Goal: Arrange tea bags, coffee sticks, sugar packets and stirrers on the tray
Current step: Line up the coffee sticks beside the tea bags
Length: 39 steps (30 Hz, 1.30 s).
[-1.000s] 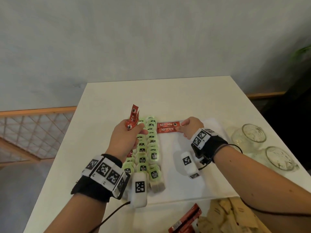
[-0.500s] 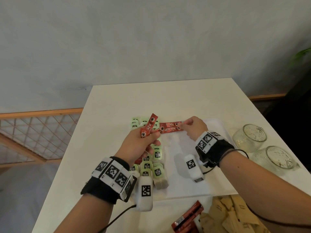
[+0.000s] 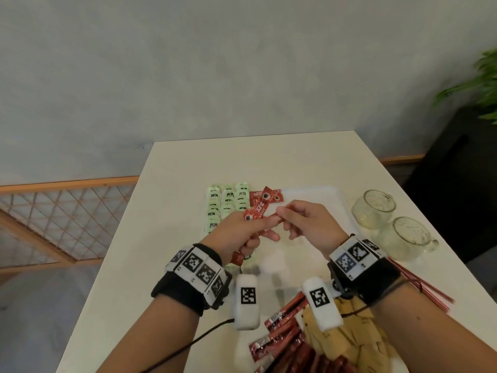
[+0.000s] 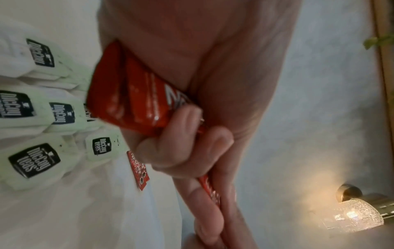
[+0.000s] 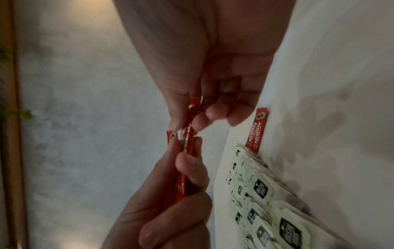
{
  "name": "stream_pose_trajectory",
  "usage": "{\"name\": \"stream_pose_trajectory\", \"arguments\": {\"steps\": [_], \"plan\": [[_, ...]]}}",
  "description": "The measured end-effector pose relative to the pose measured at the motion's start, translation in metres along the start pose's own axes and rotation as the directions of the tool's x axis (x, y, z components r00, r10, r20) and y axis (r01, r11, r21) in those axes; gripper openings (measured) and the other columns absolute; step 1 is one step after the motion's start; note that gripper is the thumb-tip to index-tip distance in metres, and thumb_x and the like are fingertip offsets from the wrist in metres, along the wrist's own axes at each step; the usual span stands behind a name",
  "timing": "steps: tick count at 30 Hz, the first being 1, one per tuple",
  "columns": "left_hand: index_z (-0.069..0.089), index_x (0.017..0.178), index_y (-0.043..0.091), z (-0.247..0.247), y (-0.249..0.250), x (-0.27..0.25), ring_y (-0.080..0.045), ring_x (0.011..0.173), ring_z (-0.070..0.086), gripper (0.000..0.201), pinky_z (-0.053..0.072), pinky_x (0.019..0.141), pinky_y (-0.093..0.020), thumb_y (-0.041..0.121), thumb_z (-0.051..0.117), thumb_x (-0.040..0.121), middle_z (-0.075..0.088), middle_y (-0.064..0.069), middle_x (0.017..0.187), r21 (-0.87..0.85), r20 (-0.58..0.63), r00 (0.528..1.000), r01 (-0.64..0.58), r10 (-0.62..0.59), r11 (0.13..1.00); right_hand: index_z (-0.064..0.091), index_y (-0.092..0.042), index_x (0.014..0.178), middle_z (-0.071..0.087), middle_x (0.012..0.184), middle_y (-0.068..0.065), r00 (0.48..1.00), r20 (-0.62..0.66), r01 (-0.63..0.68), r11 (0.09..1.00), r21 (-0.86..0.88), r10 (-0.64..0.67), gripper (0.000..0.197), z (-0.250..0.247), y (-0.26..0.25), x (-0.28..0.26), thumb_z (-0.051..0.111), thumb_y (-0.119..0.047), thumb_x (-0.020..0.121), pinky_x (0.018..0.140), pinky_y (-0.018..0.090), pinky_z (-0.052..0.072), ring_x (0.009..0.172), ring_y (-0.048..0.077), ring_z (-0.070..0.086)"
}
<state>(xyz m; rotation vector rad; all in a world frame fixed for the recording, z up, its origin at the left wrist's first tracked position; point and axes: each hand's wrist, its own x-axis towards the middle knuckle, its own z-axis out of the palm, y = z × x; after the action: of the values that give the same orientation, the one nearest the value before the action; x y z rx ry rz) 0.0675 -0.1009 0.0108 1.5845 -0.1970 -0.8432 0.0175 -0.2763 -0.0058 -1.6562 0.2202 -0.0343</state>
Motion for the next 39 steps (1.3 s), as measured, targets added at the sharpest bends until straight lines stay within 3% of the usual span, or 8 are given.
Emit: {"name": "stream_pose_trajectory", "arguments": {"steps": [4, 10, 16, 21, 25, 30, 35, 39], "plan": [[0.067, 0.105, 0.006, 0.001, -0.004, -0.009, -0.005, 0.042, 0.036, 0.022, 0.029, 0.038, -0.016, 0.022, 0.069, 0.09, 0.075, -0.012, 0.092, -0.052, -0.084, 0.996, 0.004, -0.008, 0.999, 0.063, -0.004, 0.073, 0.061, 0.06, 0.001, 0.99, -0.137, -0.013, 1.0, 0.001, 0.013, 0.027, -0.01, -0.001, -0.013, 0.065, -0.025, 0.091, 0.06, 0.029, 0.045, 0.05, 0.014, 0.048], [0.067, 0.1, 0.008, 0.006, -0.005, -0.021, -0.008, 0.044, 0.032, 0.019, 0.028, 0.038, -0.017, 0.026, 0.065, 0.094, 0.075, -0.009, 0.085, -0.01, -0.195, 0.979, -0.056, 0.053, 0.998, 0.072, -0.005, 0.083, 0.065, 0.065, 0.001, 0.998, -0.023, -0.066, 0.997, -0.029, 0.065, 0.019, -0.008, -0.002, -0.031, 0.074, -0.024, 0.083, 0.062, 0.027, 0.048, 0.054, 0.013, 0.05], [0.072, 0.098, 0.005, 0.022, -0.007, -0.032, -0.006, 0.044, 0.035, 0.029, 0.029, 0.041, -0.017, 0.033, 0.068, 0.091, 0.075, -0.007, 0.09, 0.096, -0.118, 0.99, -0.061, 0.072, 0.993, 0.074, -0.012, 0.078, 0.065, 0.06, -0.004, 0.996, 0.023, -0.078, 0.99, -0.113, 0.081, 0.01, -0.003, 0.0, -0.037, 0.077, -0.021, 0.08, 0.062, 0.023, 0.05, 0.054, 0.011, 0.051], [0.071, 0.102, 0.008, 0.026, -0.013, -0.028, -0.005, 0.043, 0.035, 0.025, 0.03, 0.041, -0.017, 0.03, 0.064, 0.094, 0.073, -0.005, 0.083, 0.086, -0.137, 0.989, -0.044, 0.056, 0.995, 0.072, -0.005, 0.083, 0.064, 0.059, -0.001, 0.994, -0.025, -0.103, 0.993, -0.06, 0.102, 0.017, -0.006, 0.006, -0.037, 0.08, -0.018, 0.076, 0.059, 0.024, 0.052, 0.051, 0.011, 0.052], [0.071, 0.104, 0.007, 0.03, -0.017, -0.022, -0.005, 0.042, 0.034, 0.026, 0.03, 0.041, -0.017, 0.03, 0.064, 0.094, 0.072, -0.004, 0.08, 0.1, -0.15, 0.988, -0.03, 0.045, 0.995, 0.07, -0.003, 0.083, 0.065, 0.062, 0.002, 0.988, -0.004, -0.152, 0.988, -0.031, 0.152, 0.015, -0.009, 0.009, -0.034, 0.077, -0.016, 0.079, 0.058, 0.022, 0.053, 0.05, 0.01, 0.053], [0.069, 0.104, 0.005, 0.028, -0.022, -0.006, -0.006, 0.039, 0.034, 0.023, 0.029, 0.038, -0.018, 0.025, 0.064, 0.094, 0.069, -0.003, 0.073, 0.071, -0.252, 0.966, -0.047, 0.063, 0.996, 0.071, -0.001, 0.101, 0.072, 0.078, 0.008, 0.981, 0.029, -0.194, 0.977, 0.083, 0.192, 0.019, -0.014, 0.015, -0.026, 0.071, -0.012, 0.085, 0.058, 0.021, 0.054, 0.056, 0.009, 0.059], [0.069, 0.094, 0.011, 0.016, -0.022, 0.004, -0.009, 0.044, 0.033, 0.015, 0.028, 0.041, -0.02, 0.026, 0.066, 0.093, 0.07, -0.002, 0.07, 0.047, -0.216, 0.975, -0.037, 0.046, 0.998, 0.071, -0.002, 0.093, 0.074, 0.078, 0.009, 0.974, -0.022, -0.225, 0.974, 0.041, 0.226, 0.013, -0.02, 0.017, -0.009, 0.072, -0.013, 0.085, 0.059, 0.021, 0.055, 0.056, 0.01, 0.061], [0.065, 0.09, 0.011, -0.009, -0.016, 0.013, -0.007, 0.043, 0.037, 0.015, 0.032, 0.039, -0.018, 0.026, 0.066, 0.092, 0.064, -0.001, 0.069, 0.043, -0.302, 0.952, -0.029, 0.041, 0.999, 0.069, 0.002, 0.1, 0.074, 0.084, 0.014, 0.958, -0.027, -0.285, 0.959, -0.009, 0.284, 0.016, -0.027, 0.024, 0.017, 0.062, -0.01, 0.092, 0.061, 0.023, 0.057, 0.062, 0.015, 0.064]]}}
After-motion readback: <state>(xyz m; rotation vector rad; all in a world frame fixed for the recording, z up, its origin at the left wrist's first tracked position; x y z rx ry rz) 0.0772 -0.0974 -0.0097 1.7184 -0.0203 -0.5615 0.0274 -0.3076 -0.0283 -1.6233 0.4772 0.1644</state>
